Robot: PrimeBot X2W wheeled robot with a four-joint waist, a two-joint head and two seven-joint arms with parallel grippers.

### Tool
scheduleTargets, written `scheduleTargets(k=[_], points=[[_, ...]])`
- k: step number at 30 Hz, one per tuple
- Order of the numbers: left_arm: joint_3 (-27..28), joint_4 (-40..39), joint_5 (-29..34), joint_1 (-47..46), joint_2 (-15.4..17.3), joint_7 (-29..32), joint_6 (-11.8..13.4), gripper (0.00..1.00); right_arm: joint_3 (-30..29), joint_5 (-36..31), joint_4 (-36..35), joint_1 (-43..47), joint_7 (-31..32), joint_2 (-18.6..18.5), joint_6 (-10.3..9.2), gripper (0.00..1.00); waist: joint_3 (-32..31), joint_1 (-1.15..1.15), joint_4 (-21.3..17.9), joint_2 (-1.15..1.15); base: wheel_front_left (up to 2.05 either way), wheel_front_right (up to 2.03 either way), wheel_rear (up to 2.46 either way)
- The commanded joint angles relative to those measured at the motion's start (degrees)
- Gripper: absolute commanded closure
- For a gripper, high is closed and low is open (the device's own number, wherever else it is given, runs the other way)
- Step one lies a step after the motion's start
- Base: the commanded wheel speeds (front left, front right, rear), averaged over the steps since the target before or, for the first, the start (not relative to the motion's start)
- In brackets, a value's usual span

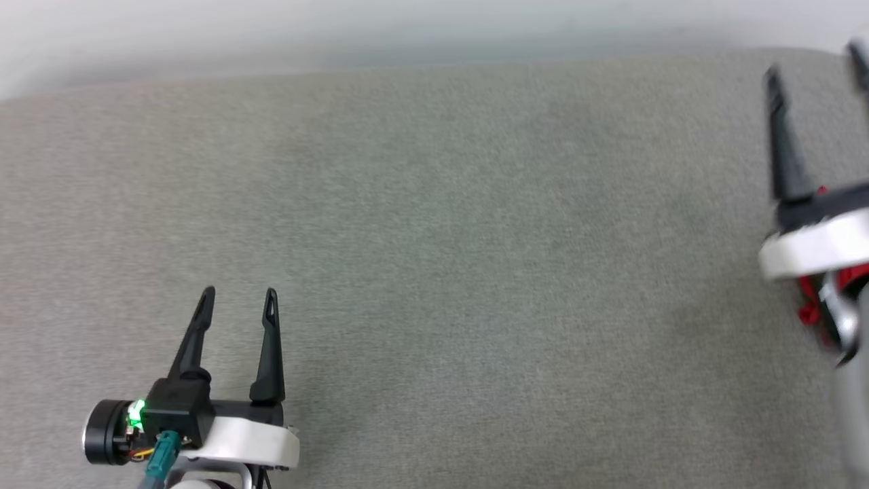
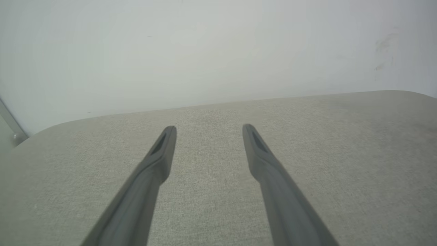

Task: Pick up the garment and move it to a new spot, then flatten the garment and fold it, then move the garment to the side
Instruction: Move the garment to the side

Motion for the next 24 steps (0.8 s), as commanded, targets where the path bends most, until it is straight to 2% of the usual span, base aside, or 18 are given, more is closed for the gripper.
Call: scheduleTargets(k=[1, 9, 19, 24], points=[[-0.2, 0.5, -0.1, 0.9, -0.2, -0.1, 0.4, 0.0, -0.1, 1.0, -0.6, 3.1, -0.6, 1.9, -0.08, 0.0, -2.5, 0.0, 2.0, 0.0, 0.0, 0.0, 0.0], [-1.1, 1.8, -0.2, 3.5, -0.5, -0.1, 1.3, 0.0, -1.0, 3.2, -1.3, 15.6, -0.9, 8.8, -0.08, 0.0, -6.9, 0.0, 3.7, 0.0, 0.0, 0.0, 0.0], [-1.8, 2.5, -0.4, 6.6, -0.7, -0.1, 1.7, 0.0, -3.3, 5.5, -5.2, 28.1, -0.9, 12.7, -0.08, 0.0, -9.9, 0.0, 4.2, 0.0, 0.0, 0.0, 0.0], [-2.4, 2.9, -0.4, 8.1, -0.8, -0.1, 1.7, 0.0, -4.4, 6.5, -7.3, 33.4, -0.9, 13.5, -0.08, 0.0, -11.4, 0.0, 4.7, 0.0, 0.0, 0.0, 0.0]])
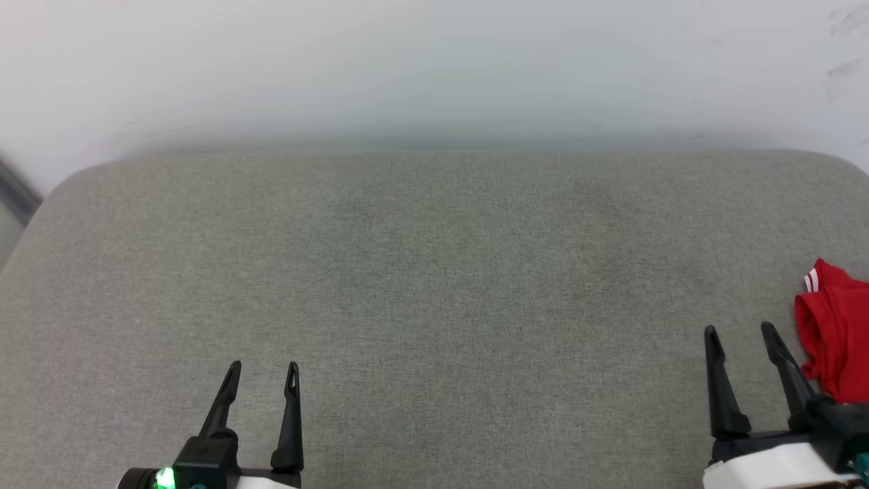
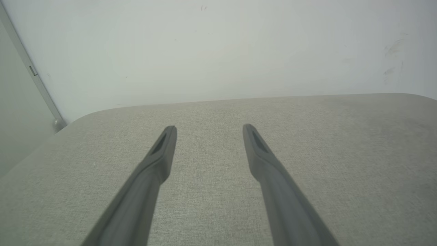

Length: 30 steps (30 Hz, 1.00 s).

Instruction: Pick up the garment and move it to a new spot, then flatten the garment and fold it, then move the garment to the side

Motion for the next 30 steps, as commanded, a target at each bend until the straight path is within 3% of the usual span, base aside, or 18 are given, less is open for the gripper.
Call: scheduleTargets(k=[1, 18, 19, 23, 30], points=[[-0.2, 0.1, -0.2, 0.8, -0.1, -0.1, 0.1, 0.0, -0.4, 0.5, -0.9, 1.2, -0.1, 0.3, -0.07, 0.0, -0.5, 0.01, 0.3, 0.0, 0.0, 0.0, 0.0], [-0.4, 0.1, -1.3, 2.2, -0.2, -0.1, 0.9, 0.0, 0.5, 5.5, -4.7, 7.9, -0.1, 0.7, -0.06, 0.0, -1.9, 0.01, 0.3, 0.0, 0.0, 0.0, 0.0], [-0.4, 0.0, -1.3, 2.1, -0.1, 0.0, 0.7, 1.0, 0.5, 5.2, -4.5, 7.1, 0.0, 0.4, -0.01, 1.0, -1.9, 0.01, 0.3, 0.0, 0.0, 0.0, 0.0], [-0.4, 2.0, -2.0, 2.3, -0.1, 0.2, 0.7, 1.0, 0.7, 5.8, -2.6, 7.1, 0.1, 0.4, 0.0, 1.0, -1.9, 0.01, 0.3, 0.0, 0.0, 0.0, 0.0], [0.3, 2.9, -10.7, 0.8, 0.0, 2.2, 0.0, 1.0, 1.0, 14.5, -1.5, 5.6, 1.7, -0.1, 0.0, 1.0, -1.9, 0.01, 0.2, 0.0, 0.0, 0.0, 0.0]])
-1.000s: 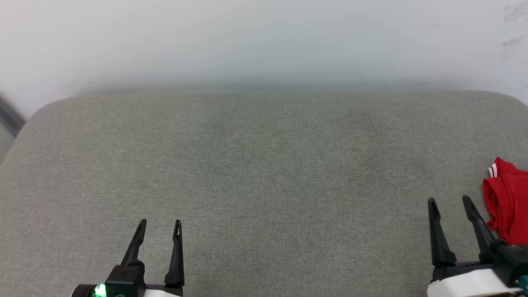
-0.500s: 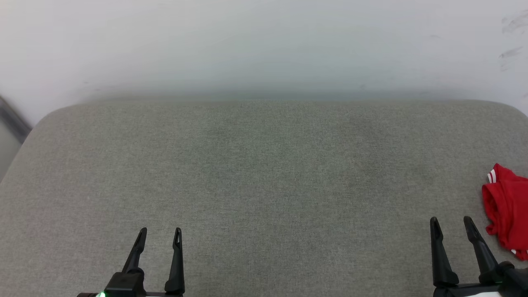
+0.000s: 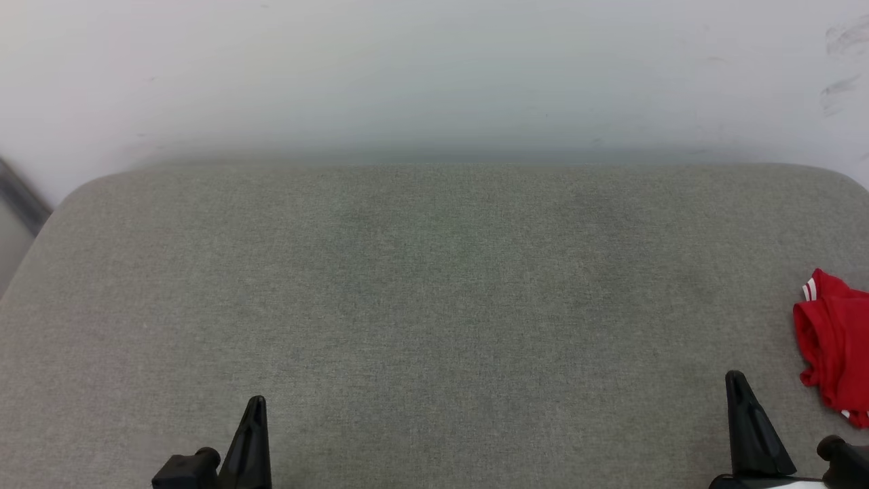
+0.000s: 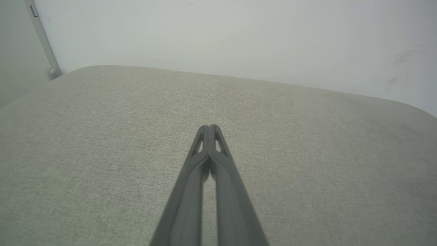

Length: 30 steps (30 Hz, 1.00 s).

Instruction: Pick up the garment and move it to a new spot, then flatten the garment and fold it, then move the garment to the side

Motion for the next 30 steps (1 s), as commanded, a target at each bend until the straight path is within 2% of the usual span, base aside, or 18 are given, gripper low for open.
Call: scheduleTargets(k=[1, 28, 30], points=[[0.4, -0.5, -2.9, -1.9, 0.1, 0.5, -0.2, 1.0, 0.1, 2.9, -0.4, -1.5, 0.4, -0.5, 0.0, 1.0, 0.0, 0.0, 0.0, 0.0, 0.0, 0.0, 0.0], [2.8, 2.3, -30.0, -6.5, 0.3, 6.8, -2.3, 1.0, 0.6, 29.3, 3.7, -6.6, 5.8, -1.6, -0.01, 1.0, 0.1, 0.0, -0.1, 0.0, 0.0, 0.0, 0.0], [3.1, 2.7, -33.3, -7.1, 0.4, 7.6, -2.6, 1.0, 0.6, 32.5, 4.1, -7.2, 6.5, -1.6, -0.02, 1.0, 0.1, 0.0, -0.1, 0.0, 0.0, 0.0, 0.0]])
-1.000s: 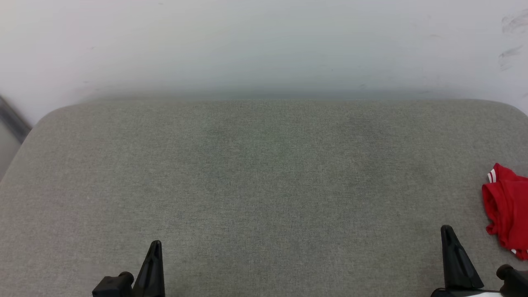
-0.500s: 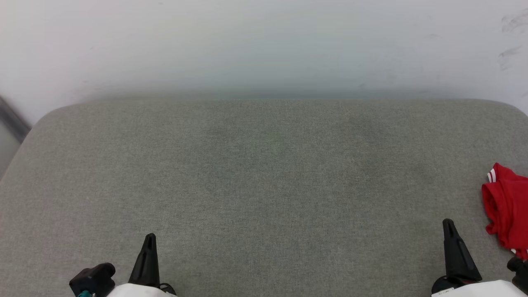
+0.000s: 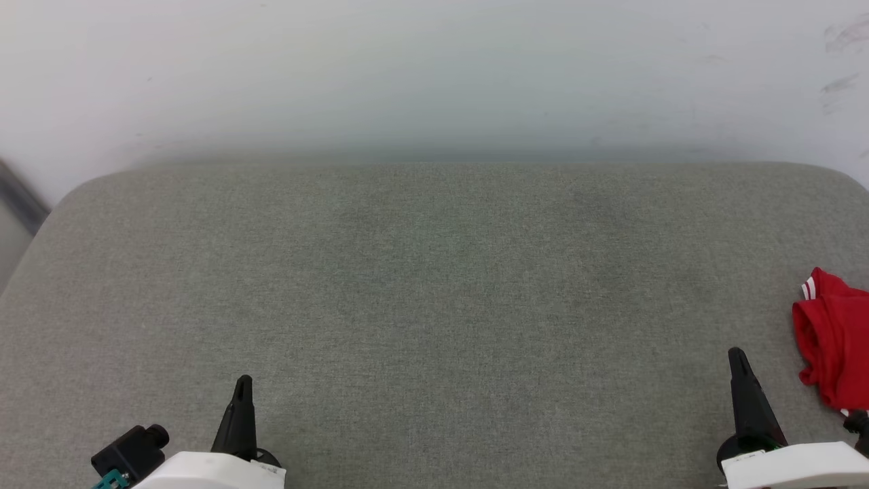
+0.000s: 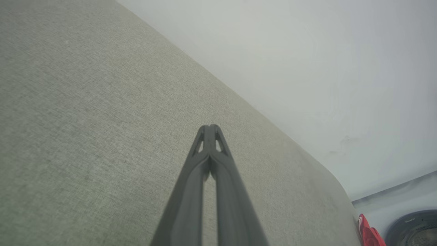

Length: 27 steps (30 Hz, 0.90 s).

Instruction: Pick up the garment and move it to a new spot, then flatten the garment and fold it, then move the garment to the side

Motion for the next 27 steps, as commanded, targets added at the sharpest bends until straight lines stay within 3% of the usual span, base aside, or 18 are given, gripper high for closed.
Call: scheduleTargets(k=[1, 27], points=[[0.5, -0.3, -2.3, -1.5, 0.3, 0.4, -0.4, 1.0, 0.0, 2.2, -0.3, -1.6, 0.4, -0.6, 0.0, 1.0, 0.0, 0.0, 0.0, 0.0, 0.0, 0.0, 0.0], [2.3, 1.7, -20.3, -4.6, 0.3, 4.8, -1.8, 1.0, -0.4, 19.3, 2.4, -4.9, 4.6, -0.8, -0.01, 1.0, 0.1, 0.0, -0.1, 0.0, 0.0, 0.0, 0.0]])
